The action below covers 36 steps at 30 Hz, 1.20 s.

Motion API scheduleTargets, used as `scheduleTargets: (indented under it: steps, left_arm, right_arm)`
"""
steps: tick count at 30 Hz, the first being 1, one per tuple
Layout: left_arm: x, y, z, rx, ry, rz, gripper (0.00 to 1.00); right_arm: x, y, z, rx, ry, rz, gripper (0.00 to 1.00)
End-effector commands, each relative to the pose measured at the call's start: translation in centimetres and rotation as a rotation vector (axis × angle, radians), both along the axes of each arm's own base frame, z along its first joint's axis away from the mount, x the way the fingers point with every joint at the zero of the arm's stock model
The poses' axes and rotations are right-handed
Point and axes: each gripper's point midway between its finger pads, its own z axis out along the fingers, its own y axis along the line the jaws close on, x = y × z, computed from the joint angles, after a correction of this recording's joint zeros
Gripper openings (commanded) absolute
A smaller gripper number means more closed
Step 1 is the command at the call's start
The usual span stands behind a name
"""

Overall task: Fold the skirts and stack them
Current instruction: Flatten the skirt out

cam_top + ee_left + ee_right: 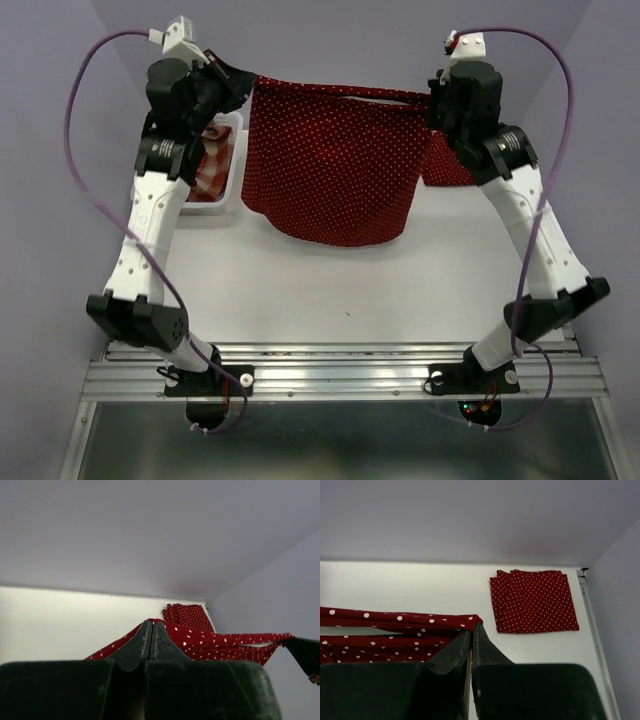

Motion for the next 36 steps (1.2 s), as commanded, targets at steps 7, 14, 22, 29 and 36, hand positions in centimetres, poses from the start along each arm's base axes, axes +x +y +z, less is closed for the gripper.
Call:
scheduleTargets:
  steps: [7,14,22,29,36]
  left_arm:
    - [9.4,1.6,5.7,0.117,-0.185,0.035,0.00]
    - [7.4,3.0,6.7,0.091,-0.269,0.044,0.00]
    - [6.7,2.6,-16.7,0.083,0.164,0.011,0.00]
    - [-0.6,2.1,-32.7,0.036,0.488,-0.014,0.00]
    - [-7.7,0.6,-37.4,0.064,0.709,-0.031,0.99]
  right_arm:
    - [10.9,-5.4,7.0,-0.068,-0.233,0.026,0.01]
    - [8.3,-9.2,9.7,-0.105,-0.329,-0.089,0.01]
    - [6.8,-6.5,-12.3,-0.196,0.070,0.136,0.04]
    - [-1.8,-7.0,-28.7,-0.162,0.500,-0.075,0.08]
    - [-8.9,-4.7,-30.4,0.042,0.709,-0.056,0.83]
